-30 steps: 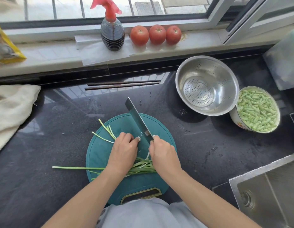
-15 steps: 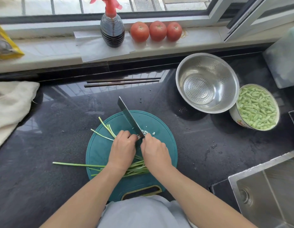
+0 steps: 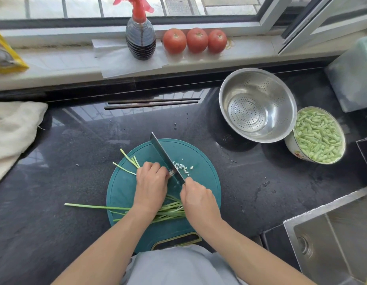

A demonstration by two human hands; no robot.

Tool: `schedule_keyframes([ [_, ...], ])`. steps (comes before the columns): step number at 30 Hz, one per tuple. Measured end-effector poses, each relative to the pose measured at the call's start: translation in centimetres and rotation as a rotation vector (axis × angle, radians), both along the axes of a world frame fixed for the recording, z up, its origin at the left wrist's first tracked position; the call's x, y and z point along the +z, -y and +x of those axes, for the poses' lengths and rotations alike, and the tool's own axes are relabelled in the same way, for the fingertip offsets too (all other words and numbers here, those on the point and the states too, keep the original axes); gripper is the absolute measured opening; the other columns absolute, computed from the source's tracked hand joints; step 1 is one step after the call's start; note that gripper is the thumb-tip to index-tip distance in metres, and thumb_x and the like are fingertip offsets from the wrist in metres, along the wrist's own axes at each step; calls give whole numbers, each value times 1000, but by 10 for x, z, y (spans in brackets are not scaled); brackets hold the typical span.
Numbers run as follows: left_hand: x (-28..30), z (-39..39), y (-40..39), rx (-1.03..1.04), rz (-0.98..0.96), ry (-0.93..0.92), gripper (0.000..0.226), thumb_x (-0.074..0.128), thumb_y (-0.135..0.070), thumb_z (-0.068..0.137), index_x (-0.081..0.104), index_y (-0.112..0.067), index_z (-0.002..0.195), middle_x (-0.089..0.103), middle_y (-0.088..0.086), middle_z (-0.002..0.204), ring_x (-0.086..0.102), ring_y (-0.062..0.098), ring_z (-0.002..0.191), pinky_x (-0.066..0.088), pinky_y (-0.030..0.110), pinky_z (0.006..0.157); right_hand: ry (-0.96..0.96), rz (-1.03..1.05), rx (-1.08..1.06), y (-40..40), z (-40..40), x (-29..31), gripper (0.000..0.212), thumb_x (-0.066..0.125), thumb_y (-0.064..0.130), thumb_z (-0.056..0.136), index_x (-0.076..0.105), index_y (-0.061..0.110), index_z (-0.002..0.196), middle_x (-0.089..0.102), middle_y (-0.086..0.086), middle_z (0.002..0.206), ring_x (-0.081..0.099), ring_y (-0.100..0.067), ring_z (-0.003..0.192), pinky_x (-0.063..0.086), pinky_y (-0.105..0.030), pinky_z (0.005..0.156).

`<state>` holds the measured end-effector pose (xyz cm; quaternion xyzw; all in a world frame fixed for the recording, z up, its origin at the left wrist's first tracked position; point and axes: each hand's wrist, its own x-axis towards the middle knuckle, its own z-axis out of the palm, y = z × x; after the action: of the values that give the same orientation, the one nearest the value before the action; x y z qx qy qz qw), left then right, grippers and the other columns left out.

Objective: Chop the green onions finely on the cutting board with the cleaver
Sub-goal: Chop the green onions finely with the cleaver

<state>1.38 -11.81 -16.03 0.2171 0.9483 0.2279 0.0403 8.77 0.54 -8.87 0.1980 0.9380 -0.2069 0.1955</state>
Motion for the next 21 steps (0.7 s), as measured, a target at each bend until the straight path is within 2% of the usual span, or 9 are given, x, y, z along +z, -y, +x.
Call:
schedule_keyframes([
  [3, 1, -1, 1, -25, 6, -14, 17, 75, -10, 86, 65, -13, 72, 56, 0, 73, 44, 26, 77, 26, 36, 67, -31, 22, 9, 6, -10, -6, 21, 36, 28, 104, 39, 18, 86, 65, -7, 84, 63, -37, 77, 48, -43, 64],
  [6, 2, -1, 2, -72, -5, -36, 17, 73, -9, 86, 66, -14, 72, 56, 0, 72, 44, 26, 76, 23, 34, 67, -64, 4, -9, 7, -27, -8, 21, 35, 30, 104, 44, 17, 91, 67, -9, 88, 63, -38, 78, 47, -44, 65],
  [11, 6, -1, 6, -150, -24, -88, 21, 68, -12, 90, 65, -14, 70, 58, 2, 72, 46, 27, 75, 33, 38, 64, -94, -7, -55, -2, -22, -3, 23, 34, 30, 105, 47, 17, 91, 65, -5, 84, 61, -34, 74, 47, -45, 65],
  [15, 3, 0, 13, -186, -33, -97, 15, 68, -12, 91, 70, -12, 76, 59, 3, 76, 46, 27, 74, 38, 40, 63, -72, 2, -43, -3, -5, 3, 24, 34, 30, 104, 45, 18, 87, 61, 0, 77, 59, -29, 68, 50, -46, 66],
  [18, 0, -2, 15, -207, -15, -73, 10, 73, -4, 85, 69, -10, 78, 55, 6, 75, 44, 26, 71, 40, 38, 61, -41, -3, -43, 2, -2, 3, 23, 33, 31, 105, 44, 18, 88, 61, -1, 79, 59, -29, 71, 48, -44, 65],
  [21, -1, -2, 15, -191, -11, -37, 16, 75, 5, 78, 65, -8, 77, 51, 6, 73, 42, 24, 69, 38, 36, 59, 9, -17, -51, 9, -1, 2, 23, 32, 29, 105, 41, 18, 87, 61, -3, 83, 55, -32, 73, 42, -42, 64],
])
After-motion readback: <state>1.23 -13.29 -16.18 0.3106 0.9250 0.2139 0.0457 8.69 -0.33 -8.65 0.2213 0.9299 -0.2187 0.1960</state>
